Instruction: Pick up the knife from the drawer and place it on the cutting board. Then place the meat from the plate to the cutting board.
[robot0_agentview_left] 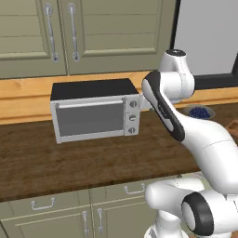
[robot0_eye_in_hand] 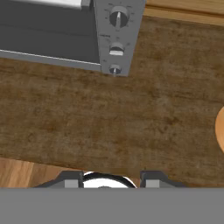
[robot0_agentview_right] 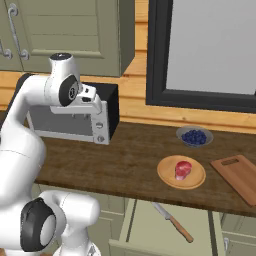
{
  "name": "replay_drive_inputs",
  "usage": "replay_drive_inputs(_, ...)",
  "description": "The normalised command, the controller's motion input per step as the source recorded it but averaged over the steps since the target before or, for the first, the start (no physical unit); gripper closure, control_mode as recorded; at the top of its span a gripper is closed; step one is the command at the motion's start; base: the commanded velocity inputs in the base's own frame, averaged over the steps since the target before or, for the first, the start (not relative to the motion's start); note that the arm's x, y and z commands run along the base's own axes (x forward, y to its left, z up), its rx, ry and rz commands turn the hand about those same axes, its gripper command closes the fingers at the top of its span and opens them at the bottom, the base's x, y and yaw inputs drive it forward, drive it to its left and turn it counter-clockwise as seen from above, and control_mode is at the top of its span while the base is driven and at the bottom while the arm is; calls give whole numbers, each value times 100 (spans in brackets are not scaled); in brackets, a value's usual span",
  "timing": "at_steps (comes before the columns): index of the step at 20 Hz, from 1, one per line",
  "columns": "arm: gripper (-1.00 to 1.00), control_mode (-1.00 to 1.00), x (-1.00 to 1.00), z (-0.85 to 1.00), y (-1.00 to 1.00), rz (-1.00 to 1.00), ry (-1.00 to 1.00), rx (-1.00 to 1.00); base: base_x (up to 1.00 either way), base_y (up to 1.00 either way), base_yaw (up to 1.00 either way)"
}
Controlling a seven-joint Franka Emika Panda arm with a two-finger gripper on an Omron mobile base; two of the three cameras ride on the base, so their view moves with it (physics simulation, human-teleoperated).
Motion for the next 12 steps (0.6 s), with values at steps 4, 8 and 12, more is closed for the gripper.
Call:
replay_drive_inputs(4,-100,-100,-19,0,0,0,0,0,0,0,0)
replay_drive_inputs(8,-100,-100,-65,0,0,0,-3,0,0,0,0)
replay_drive_inputs(12,-100,-100,-76,-4,0,0,-2,0,0,0,0)
